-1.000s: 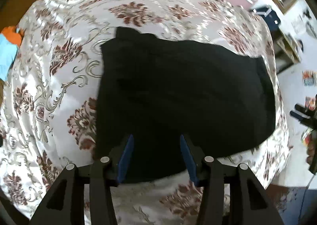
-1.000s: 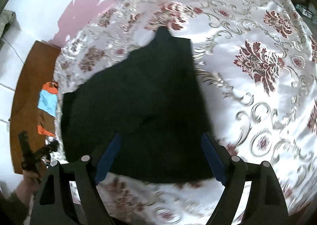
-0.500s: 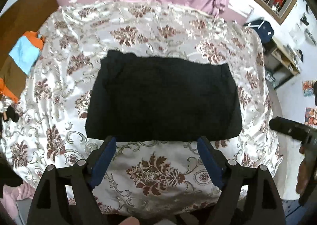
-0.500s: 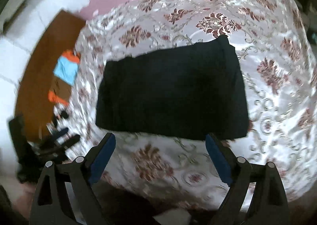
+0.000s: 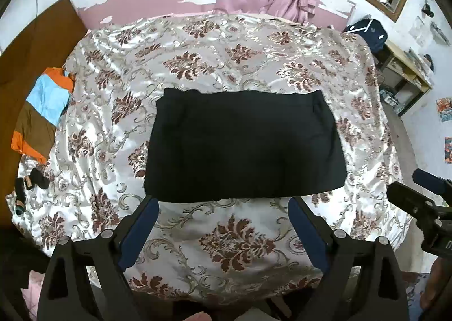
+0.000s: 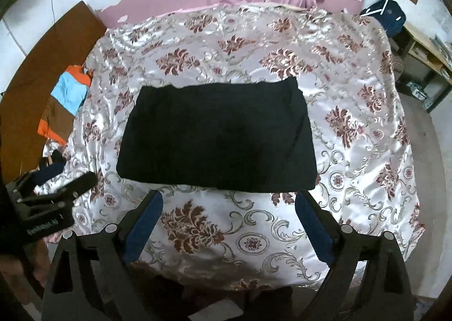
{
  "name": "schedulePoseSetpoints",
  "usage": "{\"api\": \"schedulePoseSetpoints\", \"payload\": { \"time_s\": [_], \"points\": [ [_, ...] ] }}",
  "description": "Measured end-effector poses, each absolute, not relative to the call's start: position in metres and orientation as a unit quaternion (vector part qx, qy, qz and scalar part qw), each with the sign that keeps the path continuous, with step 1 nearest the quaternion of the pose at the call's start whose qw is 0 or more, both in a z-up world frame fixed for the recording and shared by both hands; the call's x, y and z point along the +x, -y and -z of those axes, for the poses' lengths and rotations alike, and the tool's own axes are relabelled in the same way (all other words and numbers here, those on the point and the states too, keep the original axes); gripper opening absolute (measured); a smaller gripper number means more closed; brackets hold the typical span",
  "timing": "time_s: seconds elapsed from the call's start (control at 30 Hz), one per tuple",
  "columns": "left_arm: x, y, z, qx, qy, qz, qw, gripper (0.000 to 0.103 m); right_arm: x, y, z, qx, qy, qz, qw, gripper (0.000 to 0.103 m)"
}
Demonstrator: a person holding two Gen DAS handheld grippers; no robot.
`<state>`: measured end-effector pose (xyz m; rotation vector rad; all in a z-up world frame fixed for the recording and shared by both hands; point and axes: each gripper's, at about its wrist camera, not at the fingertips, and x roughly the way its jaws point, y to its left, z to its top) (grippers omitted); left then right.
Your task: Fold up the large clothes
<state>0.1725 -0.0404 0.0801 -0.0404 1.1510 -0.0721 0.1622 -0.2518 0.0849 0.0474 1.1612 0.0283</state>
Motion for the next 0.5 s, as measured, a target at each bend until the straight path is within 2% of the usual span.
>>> {"api": "schedulePoseSetpoints", "payload": {
  "time_s": [0.5],
  "points": [
    [0.166, 0.045, -0.087, -0.022, -0.545, 0.021, 0.838, 0.096, 0.163, 0.252, -0.081, 0.016, -0.549, -0.004, 0.835, 0.092]
  ]
}}
